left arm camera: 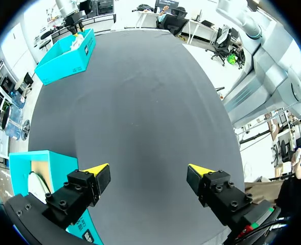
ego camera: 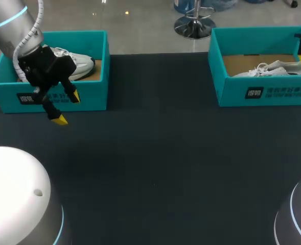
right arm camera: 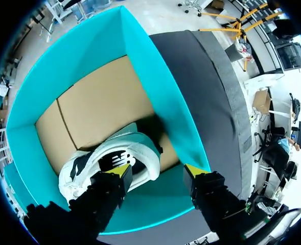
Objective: Take the shoe out of the shoebox, open the shoe tongue, remove and reinsert the insole, then place the shoe into the shoebox
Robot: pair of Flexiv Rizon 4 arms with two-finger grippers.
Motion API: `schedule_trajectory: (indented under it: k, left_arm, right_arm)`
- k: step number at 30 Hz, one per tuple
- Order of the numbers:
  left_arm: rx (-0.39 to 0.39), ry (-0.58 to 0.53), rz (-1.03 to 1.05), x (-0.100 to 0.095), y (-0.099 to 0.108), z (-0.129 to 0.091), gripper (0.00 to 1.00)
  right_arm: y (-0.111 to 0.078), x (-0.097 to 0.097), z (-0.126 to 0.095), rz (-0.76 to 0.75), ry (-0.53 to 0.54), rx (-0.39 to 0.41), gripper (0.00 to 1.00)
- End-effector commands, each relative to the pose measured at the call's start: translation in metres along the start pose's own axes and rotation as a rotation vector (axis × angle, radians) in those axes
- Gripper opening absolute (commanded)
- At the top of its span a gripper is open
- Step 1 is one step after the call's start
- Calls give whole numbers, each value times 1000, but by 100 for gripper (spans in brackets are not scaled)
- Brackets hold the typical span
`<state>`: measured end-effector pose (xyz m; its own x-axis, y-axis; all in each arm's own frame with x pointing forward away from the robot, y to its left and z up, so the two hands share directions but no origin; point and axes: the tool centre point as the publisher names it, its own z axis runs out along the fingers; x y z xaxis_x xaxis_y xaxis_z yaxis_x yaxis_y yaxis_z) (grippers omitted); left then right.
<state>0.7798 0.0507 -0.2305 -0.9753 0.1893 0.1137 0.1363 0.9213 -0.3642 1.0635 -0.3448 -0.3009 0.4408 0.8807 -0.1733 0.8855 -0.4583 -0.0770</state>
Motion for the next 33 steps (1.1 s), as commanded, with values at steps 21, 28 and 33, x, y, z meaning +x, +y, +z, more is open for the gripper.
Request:
schedule_trajectory:
  k: [21, 28, 33]
  left_arm:
    - [-3, 1, 0, 0, 0, 0, 100]
    - [-3, 1, 0, 0, 0, 0, 100]
    - [-3, 1, 0, 0, 0, 0, 100]
  right_arm:
    - [-80, 47, -83, -76, -26, -167, 100]
    - [-80, 47, -83, -76, -26, -167, 100]
    - [-80, 47, -83, -76, -26, -167, 100]
